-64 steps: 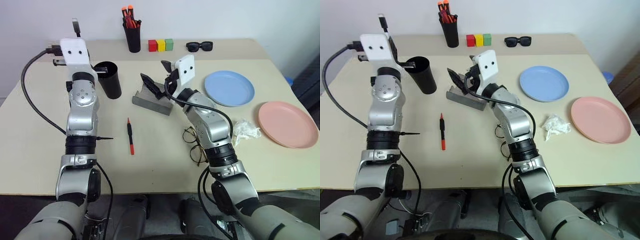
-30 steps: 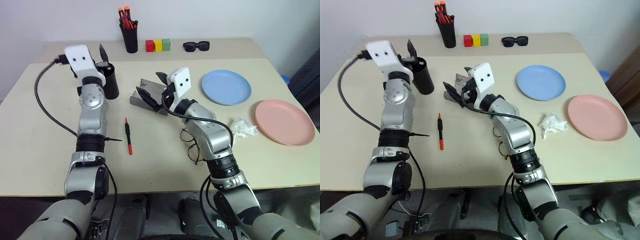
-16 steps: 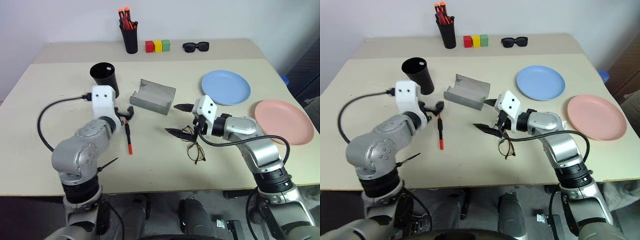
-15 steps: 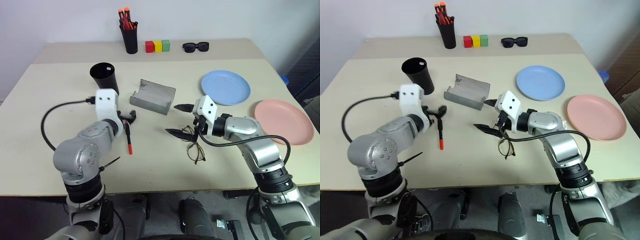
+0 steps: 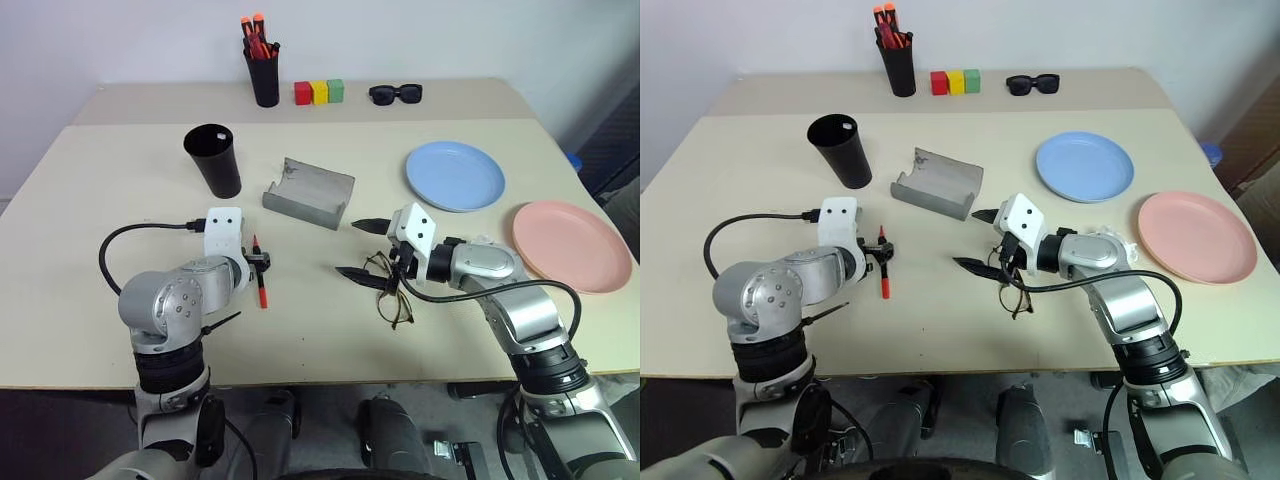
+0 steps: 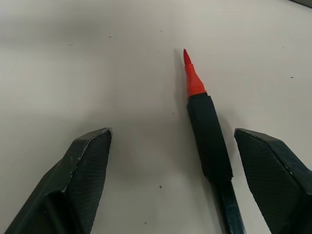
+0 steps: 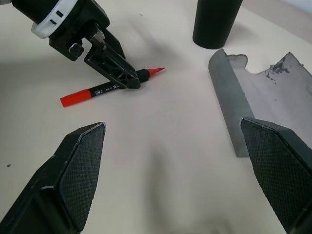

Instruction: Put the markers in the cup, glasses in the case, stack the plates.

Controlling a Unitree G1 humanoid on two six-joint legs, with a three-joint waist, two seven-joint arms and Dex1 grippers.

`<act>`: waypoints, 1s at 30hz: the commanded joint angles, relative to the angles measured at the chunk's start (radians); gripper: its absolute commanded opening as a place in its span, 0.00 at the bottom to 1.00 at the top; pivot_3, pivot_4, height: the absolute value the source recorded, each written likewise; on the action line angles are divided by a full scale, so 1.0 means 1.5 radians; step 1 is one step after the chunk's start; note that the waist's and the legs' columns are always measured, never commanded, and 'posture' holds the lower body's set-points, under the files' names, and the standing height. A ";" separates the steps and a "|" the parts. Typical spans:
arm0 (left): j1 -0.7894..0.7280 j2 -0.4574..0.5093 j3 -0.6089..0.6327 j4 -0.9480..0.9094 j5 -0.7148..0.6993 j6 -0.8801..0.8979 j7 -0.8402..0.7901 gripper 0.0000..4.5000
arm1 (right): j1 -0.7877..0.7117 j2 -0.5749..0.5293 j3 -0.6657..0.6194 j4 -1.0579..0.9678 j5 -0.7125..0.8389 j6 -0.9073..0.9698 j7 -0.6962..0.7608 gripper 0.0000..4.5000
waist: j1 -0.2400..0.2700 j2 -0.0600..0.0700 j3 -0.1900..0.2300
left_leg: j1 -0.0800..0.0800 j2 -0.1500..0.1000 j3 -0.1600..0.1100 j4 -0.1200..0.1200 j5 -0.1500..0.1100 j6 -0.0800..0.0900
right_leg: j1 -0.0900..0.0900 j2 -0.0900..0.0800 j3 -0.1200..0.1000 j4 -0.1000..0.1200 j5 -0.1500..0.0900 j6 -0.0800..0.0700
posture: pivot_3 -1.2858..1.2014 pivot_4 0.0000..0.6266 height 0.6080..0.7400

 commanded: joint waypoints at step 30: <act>-0.256 0.092 -0.072 0.480 0.352 -1.064 -0.080 0.00 | -0.183 0.277 -0.015 0.155 -0.071 -0.080 -0.273 1.00 | 0.010 -0.002 0.001 | -0.001 -0.001 0.001 -0.001 0.001 0.000 | -0.001 0.000 0.001 -0.002 0.000 0.000 | 0.52 0.24 1.00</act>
